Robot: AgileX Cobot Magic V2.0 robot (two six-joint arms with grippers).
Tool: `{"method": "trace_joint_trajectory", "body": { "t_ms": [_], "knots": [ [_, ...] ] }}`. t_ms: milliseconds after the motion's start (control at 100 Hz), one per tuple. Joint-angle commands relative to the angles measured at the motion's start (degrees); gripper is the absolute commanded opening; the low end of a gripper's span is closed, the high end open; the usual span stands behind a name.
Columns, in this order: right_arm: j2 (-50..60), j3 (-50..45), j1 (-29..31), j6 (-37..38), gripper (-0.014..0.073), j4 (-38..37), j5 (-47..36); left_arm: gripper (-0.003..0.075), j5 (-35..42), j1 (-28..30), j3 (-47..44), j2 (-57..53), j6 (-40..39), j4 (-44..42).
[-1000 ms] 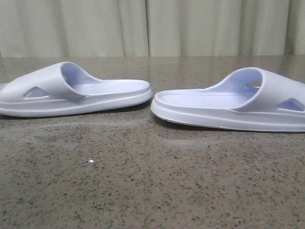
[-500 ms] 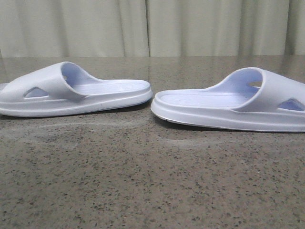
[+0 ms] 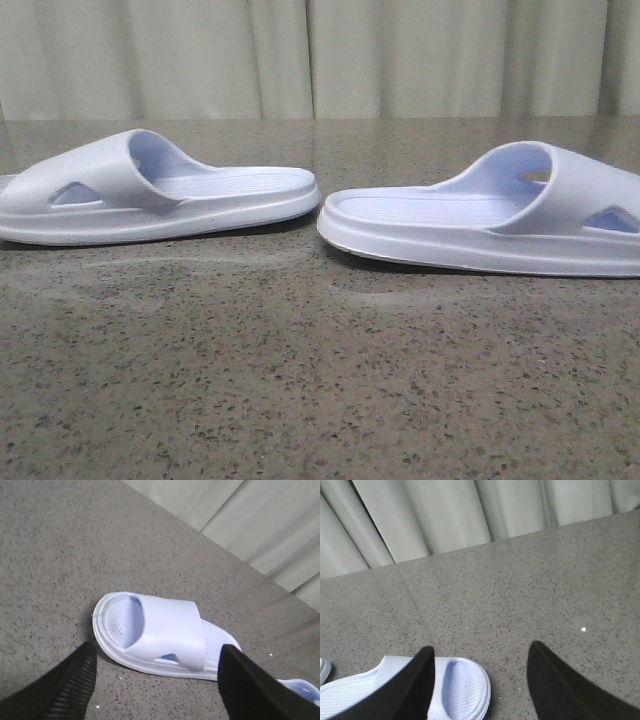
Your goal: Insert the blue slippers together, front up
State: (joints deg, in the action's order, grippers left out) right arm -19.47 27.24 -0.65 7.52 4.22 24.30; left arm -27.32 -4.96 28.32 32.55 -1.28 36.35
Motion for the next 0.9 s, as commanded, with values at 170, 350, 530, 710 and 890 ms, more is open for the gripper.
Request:
{"method": "trace_joint_trajectory", "body": {
  "t_ms": [170,350,530,710,890],
  "knots": [
    [-1.0,2.1,0.4,-0.1,0.0351,0.4,-5.9,0.0456,5.8,-0.1,2.7,12.8,-0.2,10.3],
    [-1.0,2.1,0.4,-0.1,0.0351,0.6,-5.9,0.0456,7.2,-0.1,5.1,18.9,-0.2,10.4],
    [-1.0,2.1,0.4,-0.1,0.0351,0.6,-6.0,0.0456,7.3,-0.1,7.7,24.2,-0.2,10.4],
    [-1.0,2.1,0.4,-0.1,0.0351,0.6,-6.3,0.0456,7.3,-0.1,9.1,28.7,-0.2,10.4],
    [-1.0,2.1,0.4,-0.1,0.0351,0.6,-6.6,0.0456,7.4,-0.1,10.2,32.3,-0.2,10.3]
  ]
}}
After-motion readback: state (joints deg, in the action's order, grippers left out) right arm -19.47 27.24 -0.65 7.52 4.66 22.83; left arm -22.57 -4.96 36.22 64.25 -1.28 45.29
